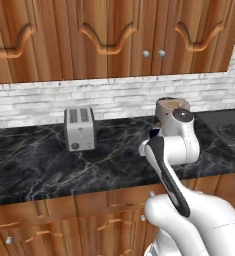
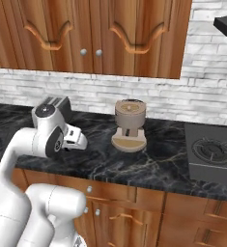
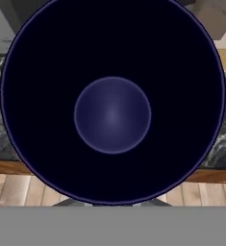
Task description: Clear the mugs and bowl far away from the sink.
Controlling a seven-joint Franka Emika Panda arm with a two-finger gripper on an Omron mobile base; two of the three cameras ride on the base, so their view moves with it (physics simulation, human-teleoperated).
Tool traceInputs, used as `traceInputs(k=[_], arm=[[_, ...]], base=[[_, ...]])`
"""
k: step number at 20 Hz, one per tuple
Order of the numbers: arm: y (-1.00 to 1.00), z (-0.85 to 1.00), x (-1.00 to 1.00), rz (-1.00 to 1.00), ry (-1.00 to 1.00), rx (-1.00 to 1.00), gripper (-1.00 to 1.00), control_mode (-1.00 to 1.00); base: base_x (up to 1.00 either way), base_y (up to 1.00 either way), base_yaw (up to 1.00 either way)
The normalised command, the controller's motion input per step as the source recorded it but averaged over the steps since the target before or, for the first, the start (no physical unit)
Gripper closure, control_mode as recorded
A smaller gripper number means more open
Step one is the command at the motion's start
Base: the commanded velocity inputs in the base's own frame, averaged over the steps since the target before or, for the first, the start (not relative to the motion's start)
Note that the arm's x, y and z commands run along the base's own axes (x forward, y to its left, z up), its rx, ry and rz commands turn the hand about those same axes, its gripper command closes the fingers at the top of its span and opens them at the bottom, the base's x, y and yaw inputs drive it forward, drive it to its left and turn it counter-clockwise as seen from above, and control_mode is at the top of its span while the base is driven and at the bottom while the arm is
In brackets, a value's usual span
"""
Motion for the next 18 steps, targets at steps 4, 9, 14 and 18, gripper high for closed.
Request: traceInputs(k=[4,9,14,18], arm=[[0.0,-0.46,0.35,0.0,0.05,0.0,1.0,-1.0],[0.0,-0.45,0.31,0.0,0.04,0.0,1.0,-1.0],[0.0,-0.38,0.33,0.0,0.03,0.0,1.0,-1.0],[0.0,-0.35,0.33,0.0,0.06,0.0,1.0,-1.0]], base=[[0.0,0.0,0.0],[0.0,0.0,0.0],[0.0,0.0,0.0],[0.0,0.0,0.0]])
